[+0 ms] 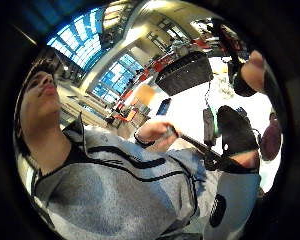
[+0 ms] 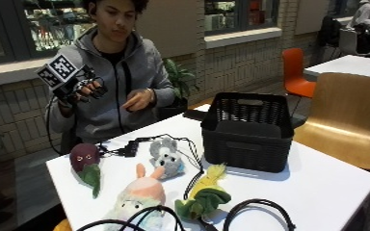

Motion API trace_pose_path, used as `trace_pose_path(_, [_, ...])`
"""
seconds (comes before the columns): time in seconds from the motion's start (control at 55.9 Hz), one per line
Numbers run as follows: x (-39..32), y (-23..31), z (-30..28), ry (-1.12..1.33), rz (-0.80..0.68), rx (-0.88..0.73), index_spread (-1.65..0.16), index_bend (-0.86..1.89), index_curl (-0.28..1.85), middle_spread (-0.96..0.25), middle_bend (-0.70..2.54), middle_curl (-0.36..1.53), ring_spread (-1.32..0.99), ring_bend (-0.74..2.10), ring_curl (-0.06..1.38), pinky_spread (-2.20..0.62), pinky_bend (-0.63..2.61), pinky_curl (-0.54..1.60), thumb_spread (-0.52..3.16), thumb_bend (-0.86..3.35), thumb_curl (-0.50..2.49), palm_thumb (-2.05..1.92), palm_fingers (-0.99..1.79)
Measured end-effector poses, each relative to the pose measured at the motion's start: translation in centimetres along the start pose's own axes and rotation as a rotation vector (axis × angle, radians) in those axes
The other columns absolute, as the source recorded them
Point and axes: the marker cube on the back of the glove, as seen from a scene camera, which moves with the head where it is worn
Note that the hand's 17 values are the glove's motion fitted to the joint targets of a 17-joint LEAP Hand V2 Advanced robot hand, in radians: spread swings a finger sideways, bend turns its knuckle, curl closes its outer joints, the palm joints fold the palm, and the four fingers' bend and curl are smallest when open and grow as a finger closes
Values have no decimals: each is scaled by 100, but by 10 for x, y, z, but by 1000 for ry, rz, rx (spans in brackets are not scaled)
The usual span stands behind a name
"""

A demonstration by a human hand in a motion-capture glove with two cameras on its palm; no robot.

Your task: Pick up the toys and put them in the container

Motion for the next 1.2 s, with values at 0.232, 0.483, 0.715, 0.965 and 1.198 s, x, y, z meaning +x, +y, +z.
trace_pose_path(0.232, [5, -4, 11, 57, 125, -40, -20, 6, 10, -2, 42, 17, -14, 42, 16, 1, 39, 19, 111, 14, 6, 5, 38])
trace_pose_path(0.483, [27, -4, 7, 146, 352, -3, -26, 13, 10, -1, 36, 21, -16, 53, 20, 1, 63, 29, 124, 7, 14, 1, 16])
trace_pose_path(0.715, [63, -16, 28, 201, 416, -27, -28, 14, 14, 0, 34, 26, -15, 57, 22, 2, 76, 33, 119, 0, 21, 0, 12])
trace_pose_path(0.965, [122, -44, 46, 247, 516, -140, -29, 13, 18, 0, 30, 30, -15, 60, 25, 2, 88, 37, 115, -2, 26, 0, -2])
trace_pose_path(1.198, [178, -63, 58, 229, 779, -276, -30, 11, 19, 0, 24, 32, -12, 54, 23, 4, 89, 37, 109, -2, 30, 0, -11])
